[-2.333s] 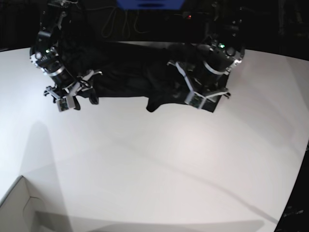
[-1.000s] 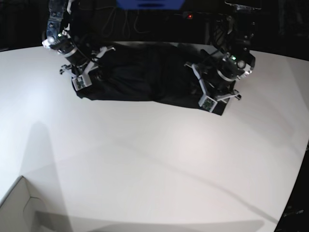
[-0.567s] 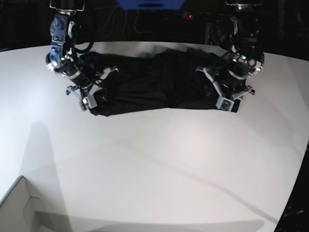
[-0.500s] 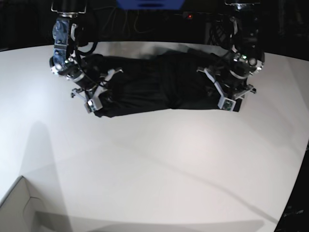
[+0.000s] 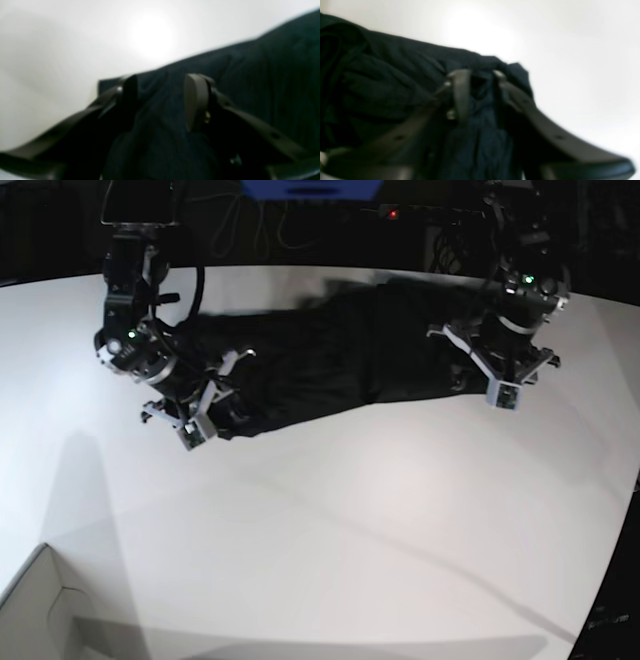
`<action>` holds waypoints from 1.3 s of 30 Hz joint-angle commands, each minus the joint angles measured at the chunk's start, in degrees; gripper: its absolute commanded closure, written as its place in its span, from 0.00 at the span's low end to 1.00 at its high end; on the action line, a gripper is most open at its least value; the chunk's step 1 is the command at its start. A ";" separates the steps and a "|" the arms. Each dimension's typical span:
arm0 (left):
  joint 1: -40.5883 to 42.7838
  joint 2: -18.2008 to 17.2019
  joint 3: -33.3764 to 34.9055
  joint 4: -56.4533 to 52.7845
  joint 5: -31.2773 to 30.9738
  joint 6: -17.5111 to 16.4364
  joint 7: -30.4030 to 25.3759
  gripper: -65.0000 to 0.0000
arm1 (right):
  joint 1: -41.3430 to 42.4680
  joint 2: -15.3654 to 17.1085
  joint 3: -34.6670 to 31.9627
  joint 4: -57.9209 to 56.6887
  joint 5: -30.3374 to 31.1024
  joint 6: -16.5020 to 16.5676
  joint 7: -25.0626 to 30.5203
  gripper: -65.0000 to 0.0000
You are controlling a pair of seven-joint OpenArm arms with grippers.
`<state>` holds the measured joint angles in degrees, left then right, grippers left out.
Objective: Layout the t-shirt on the table in an organized manner, then fold the t-shirt properly
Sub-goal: 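Fold the strip ends inward with both grippers toward the middle, then carry the strip end with the right gripper over onto the left half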
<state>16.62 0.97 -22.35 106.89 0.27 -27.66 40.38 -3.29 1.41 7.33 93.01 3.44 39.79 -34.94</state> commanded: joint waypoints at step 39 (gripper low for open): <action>0.39 -2.86 -23.15 -9.79 -3.48 0.01 -1.22 0.55 | -2.38 -5.15 -0.34 -6.02 1.52 0.21 -1.15 0.38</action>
<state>16.78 -1.34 -45.17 96.09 -2.90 -27.68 40.07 -5.91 -3.66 7.05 86.56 4.78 39.77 -35.79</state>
